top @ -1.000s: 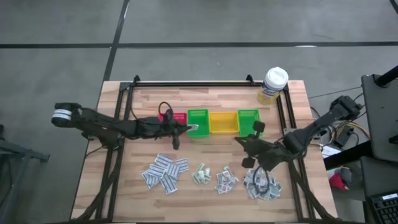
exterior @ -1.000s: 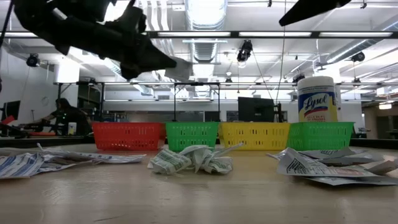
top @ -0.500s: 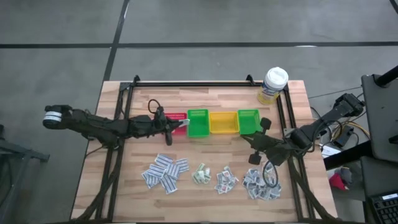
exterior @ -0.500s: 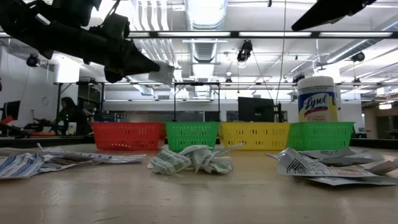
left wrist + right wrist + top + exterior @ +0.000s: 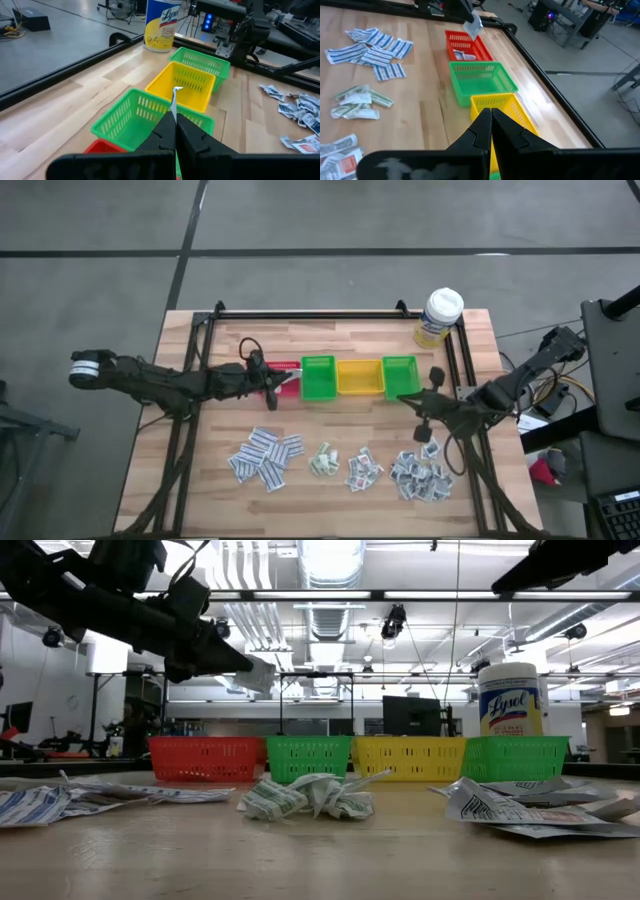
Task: Pick & Place First Aid Supplies
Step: Put the alcohol pad into the red basket
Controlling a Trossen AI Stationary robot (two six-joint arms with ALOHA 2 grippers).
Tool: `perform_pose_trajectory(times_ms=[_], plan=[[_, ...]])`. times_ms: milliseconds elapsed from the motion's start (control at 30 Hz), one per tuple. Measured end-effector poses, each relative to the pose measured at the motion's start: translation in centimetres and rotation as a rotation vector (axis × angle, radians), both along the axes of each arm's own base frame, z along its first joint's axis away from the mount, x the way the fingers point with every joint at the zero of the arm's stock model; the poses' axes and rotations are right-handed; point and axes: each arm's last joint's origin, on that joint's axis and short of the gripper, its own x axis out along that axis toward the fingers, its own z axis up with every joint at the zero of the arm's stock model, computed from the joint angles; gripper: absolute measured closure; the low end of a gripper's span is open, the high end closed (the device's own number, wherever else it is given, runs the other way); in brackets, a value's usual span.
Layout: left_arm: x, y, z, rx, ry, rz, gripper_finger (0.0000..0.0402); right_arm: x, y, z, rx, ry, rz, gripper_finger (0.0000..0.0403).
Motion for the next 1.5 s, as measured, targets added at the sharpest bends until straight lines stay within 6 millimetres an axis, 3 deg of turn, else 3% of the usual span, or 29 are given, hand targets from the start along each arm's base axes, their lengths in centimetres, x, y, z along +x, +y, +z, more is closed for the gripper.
perform_pose_trajectory(times_ms=[400,700,1267,1500], plan=[[0.2,0.0,0.5,0.001,-0.011,-0.016,0.0401,-1.5,-1.1,-1.0,0.034,-0.121,0.18,0.0394],[0.6,0.0,1.2,0.014,-0.005,-0.025,0.0401,-1.7,-2.5,-1.4,0.055,-0.153,0.208,0.0394],[0.5,1.0,0.5,-0.004,0.204,0.019,0.0401,-2.8,-3.3,-0.6,0.057,-0.278,0.292,0.0394],[0.0,1.3,-0.3,-0.097,0.315,0.086,0.0401,-2.9,-3.3,-0.9,0.057,-0.274,0.292,0.0394]])
